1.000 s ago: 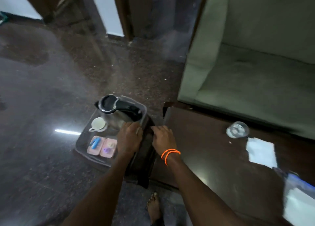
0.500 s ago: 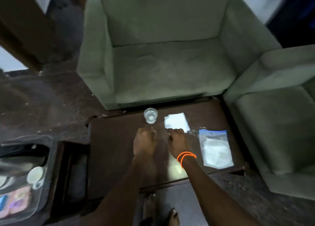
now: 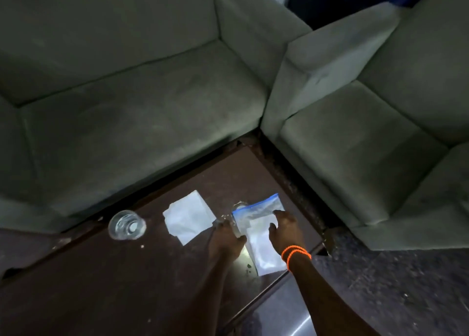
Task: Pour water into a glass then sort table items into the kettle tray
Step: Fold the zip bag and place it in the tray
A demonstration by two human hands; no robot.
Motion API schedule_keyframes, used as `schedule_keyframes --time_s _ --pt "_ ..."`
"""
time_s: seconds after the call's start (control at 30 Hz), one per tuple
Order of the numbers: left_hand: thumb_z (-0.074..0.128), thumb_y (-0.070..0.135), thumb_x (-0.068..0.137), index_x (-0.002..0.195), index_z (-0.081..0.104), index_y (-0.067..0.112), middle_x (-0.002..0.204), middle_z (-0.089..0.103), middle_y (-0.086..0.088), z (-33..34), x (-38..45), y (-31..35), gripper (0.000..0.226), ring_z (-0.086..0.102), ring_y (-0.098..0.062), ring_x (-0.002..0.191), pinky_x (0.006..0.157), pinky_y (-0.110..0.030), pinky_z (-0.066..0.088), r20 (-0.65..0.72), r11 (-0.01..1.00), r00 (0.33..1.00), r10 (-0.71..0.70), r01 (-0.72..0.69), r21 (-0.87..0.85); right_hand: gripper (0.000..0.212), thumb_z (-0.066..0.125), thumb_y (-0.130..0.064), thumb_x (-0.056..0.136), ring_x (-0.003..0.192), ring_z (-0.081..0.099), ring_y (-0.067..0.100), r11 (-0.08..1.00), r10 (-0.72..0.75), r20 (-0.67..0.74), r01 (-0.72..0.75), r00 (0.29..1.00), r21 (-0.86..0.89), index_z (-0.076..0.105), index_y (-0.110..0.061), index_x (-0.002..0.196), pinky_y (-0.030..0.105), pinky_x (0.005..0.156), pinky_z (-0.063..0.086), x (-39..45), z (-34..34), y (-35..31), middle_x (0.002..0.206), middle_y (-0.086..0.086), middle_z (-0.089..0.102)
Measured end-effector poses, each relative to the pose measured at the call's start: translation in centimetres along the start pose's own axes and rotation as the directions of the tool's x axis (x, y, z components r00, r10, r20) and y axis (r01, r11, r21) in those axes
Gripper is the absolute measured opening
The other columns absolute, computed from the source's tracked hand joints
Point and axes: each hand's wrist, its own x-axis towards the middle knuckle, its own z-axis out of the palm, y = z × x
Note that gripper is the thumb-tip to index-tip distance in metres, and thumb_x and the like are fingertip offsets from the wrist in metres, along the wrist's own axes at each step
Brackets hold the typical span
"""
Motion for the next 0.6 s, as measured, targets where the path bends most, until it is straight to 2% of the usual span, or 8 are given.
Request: schedule_keyframes --time_s 0.07,0.13,0.17,0.3,0.43,0.5,0.53,0.6 --pt "0.071 0.062 0.069 0.141 0.054 0.015 0.138 0.063 -0.009 0.8 -0.5 -1.0 0.088 0.061 -0.027 0.127 0.103 -0.034 0.051 0.042 0.984 0.992 -0.121 0.125 -0.123 0.052 0.064 -0.025 0.088 0.126 0.050 0.037 0.998 0.060 0.067 -0.058 0.996 -0.036 0.053 -0.009 0.136 0.044 0.104 0.043 -0.4 -0.2 -0.2 0.136 0.017 0.055" --pt "0.070 0.074 0.056 0.130 0.060 0.014 0.127 0.070 -0.007 7.4 3.5 -0.7 0.096 0.067 -0.027 0.118 0.098 -0.035 0.055 0.117 0.961 0.980 -0.159 0.181 -0.208 0.060 0.064 -0.032 0.089 0.132 0.044 0.036 0.968 0.253 0.134 -0.251 0.958 -0.031 0.045 -0.010 0.142 0.043 0.109 0.039 2.4 3.6 5.2 0.144 0.016 0.048" --pt "0.068 0.077 0.052 0.125 0.061 0.014 0.121 0.072 -0.005 7.4 3.5 -0.7 0.096 0.069 -0.026 0.113 0.094 -0.035 0.057 0.115 0.946 0.974 -0.198 0.220 -0.238 0.064 0.063 -0.034 0.090 0.134 0.042 0.035 0.964 0.264 0.165 -0.263 0.950 -0.031 0.041 -0.010 0.145 0.042 0.111 0.037 2.5 3.5 5.1 0.147 0.016 0.045" --pt "0.076 0.076 0.049 0.106 0.063 0.023 0.099 0.076 0.002 10.2 4.8 -1.8 0.078 0.076 -0.021 0.090 0.081 -0.039 0.065 0.126 0.869 0.948 -0.292 0.318 -0.378 0.074 0.066 -0.033 0.090 0.134 0.042 0.037 0.953 0.291 0.252 -0.304 0.923 0.014 0.030 -0.007 0.150 0.038 0.112 0.037 1.8 4.1 5.6 0.149 0.020 0.037" --pt "0.084 0.065 0.044 0.097 0.068 0.022 0.089 0.079 0.001 12.7 7.0 -3.8 0.070 0.077 -0.018 0.079 0.076 -0.040 0.066 0.159 0.794 0.926 -0.343 0.376 -0.477 0.081 0.068 -0.035 0.089 0.135 0.043 0.036 0.918 0.382 0.205 -0.395 0.901 0.024 0.025 -0.004 0.151 0.037 0.111 0.035 2.4 5.0 5.8 0.151 0.021 0.035" --pt "0.089 0.055 0.048 0.096 0.069 0.015 0.081 0.079 -0.003 10.8 5.7 -2.1 0.065 0.076 -0.017 0.067 0.067 -0.034 0.065 0.173 0.741 0.916 -0.362 0.395 -0.544 0.078 0.066 -0.045 0.088 0.136 0.041 0.035 0.904 0.428 0.178 -0.421 0.886 -0.079 0.033 -0.007 0.148 0.037 0.110 0.035 2.7 4.8 5.8 0.150 0.020 0.037" --pt "0.092 0.046 0.054 0.095 0.069 0.011 0.072 0.076 -0.003 9.3 4.7 -0.8 0.060 0.071 -0.017 0.056 0.057 -0.029 0.061 0.202 0.711 0.915 -0.348 0.398 -0.580 0.072 0.066 -0.051 0.086 0.134 0.040 0.034 0.897 0.438 0.151 -0.419 0.886 -0.141 0.043 -0.012 0.142 0.037 0.109 0.035 2.8 4.8 5.8 0.146 0.016 0.041" --pt "0.093 0.031 0.066 0.090 0.068 0.002 0.053 0.064 -0.001 7.9 3.7 0.4 0.045 0.055 -0.012 0.038 0.040 -0.020 0.043 0.295 0.700 0.912 -0.285 0.408 -0.586 0.059 0.068 -0.057 0.082 0.129 0.042 0.032 0.887 0.453 0.142 -0.429 0.880 -0.173 0.058 -0.019 0.126 0.037 0.105 0.037 2.8 4.9 5.7 0.137 0.012 0.047"
